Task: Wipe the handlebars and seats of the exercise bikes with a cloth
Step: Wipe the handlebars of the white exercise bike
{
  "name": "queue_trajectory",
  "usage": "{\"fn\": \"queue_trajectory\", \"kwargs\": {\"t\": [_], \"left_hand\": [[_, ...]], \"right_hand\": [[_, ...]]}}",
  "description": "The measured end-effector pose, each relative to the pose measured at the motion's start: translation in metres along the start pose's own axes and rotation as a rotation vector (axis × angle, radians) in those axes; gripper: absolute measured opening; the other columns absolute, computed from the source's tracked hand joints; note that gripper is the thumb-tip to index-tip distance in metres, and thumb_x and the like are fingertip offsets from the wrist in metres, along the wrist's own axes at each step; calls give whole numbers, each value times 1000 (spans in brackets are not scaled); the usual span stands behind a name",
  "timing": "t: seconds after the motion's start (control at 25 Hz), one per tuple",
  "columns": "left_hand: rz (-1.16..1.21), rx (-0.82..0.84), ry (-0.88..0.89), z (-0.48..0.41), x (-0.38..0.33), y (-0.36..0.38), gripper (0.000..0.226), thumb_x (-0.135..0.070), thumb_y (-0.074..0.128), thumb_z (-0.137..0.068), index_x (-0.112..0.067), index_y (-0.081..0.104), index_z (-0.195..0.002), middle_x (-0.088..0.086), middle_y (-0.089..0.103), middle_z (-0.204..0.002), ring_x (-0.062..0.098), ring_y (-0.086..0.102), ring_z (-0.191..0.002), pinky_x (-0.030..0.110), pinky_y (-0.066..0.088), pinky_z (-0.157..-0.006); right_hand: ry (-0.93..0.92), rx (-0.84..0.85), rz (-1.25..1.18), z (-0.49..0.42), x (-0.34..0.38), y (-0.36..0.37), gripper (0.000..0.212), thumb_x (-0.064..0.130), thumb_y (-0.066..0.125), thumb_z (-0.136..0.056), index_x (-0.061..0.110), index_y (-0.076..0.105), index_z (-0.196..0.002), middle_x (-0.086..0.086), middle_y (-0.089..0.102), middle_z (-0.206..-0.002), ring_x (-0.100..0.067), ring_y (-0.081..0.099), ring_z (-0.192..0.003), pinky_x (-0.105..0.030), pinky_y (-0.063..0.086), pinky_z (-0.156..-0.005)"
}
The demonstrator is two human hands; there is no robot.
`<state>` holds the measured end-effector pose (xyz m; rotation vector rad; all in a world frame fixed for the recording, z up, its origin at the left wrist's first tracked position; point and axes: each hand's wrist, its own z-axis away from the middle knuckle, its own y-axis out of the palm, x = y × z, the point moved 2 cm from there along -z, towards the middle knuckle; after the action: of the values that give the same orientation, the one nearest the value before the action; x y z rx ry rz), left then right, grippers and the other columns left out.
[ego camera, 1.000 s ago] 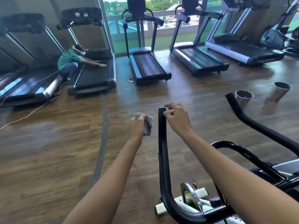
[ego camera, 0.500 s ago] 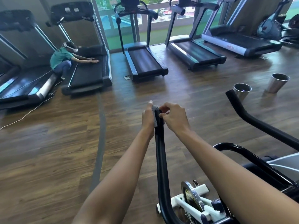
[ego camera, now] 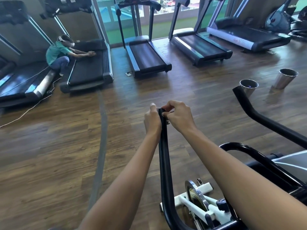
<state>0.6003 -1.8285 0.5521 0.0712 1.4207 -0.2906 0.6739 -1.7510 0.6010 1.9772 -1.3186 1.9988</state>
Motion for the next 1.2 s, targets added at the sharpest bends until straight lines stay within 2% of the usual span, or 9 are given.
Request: {"fn": "queue_trajectory", "kwargs": {"t": [0.16,0.24,0.36,0.44,0.52,0.6,0.8,1.04,1.2], "left_hand": [[-103,-6,32,37,35,-10,74,-62,20,-95,-6,66,-88,8,68,-77,29,64,-76,42,49,-74],[-124,-38,70,26,19,-7,75,-63,18,-96,-7,66,-82,14,68,-82,35,64,-82,42,47,-76],[-153,-62,127,1,-24,5,65,-55,19,-103,-19,51,-59,5,61,-70,32,61,-78,44,45,-78],[-172,-87,147,3,-22,8,64,-55,18,-103,-20,50,-61,3,60,-71,33,61,-80,44,46,-79],[-172,-93,120,24,4,0,70,-61,15,-100,-16,64,-80,5,68,-86,31,65,-91,47,49,-87],[-171,-80,99,41,28,-7,75,-66,13,-98,-14,68,-94,5,70,-92,30,65,-94,48,50,-89],[-184,-71,142,8,-10,1,79,-75,10,-93,-11,54,-73,21,69,-91,40,65,-94,52,50,-87],[-255,13,49,69,40,-18,79,-68,22,-98,0,62,-91,7,61,-77,28,61,-73,38,48,-70],[-185,134,-142,123,71,-43,94,-81,28,-80,7,59,-84,20,63,-71,39,64,-69,55,54,-73]], "right_hand": [[35,12,-68,2,-5,1,14,6,73,-83,14,73,-94,1,70,-89,-19,69,-84,-31,57,-82],[31,5,-79,1,-7,4,13,5,73,-84,13,72,-95,0,70,-91,-19,68,-85,-27,56,-79],[25,2,-75,0,-9,6,14,2,70,-85,11,71,-95,-3,69,-94,-19,67,-84,-15,51,-68],[42,19,-108,-1,-10,5,15,3,71,-84,12,71,-95,-2,69,-92,-18,67,-84,-15,51,-68],[63,27,-123,-1,-11,5,14,6,72,-84,13,72,-96,2,67,-89,-16,66,-83,-13,48,-67],[77,28,-153,0,-12,5,14,7,72,-84,14,72,-97,3,66,-88,-16,66,-83,-19,51,-73],[88,27,-169,-1,-12,3,13,7,75,-82,17,71,-91,7,65,-83,-11,64,-79,-20,50,-70],[131,78,-260,-3,-13,4,17,9,74,-81,24,68,-87,-2,72,-93,-20,70,-93,-43,58,-88],[158,128,-300,0,-17,8,17,14,69,-82,29,63,-87,-8,74,-92,-26,73,-87,-49,60,-82]]}}
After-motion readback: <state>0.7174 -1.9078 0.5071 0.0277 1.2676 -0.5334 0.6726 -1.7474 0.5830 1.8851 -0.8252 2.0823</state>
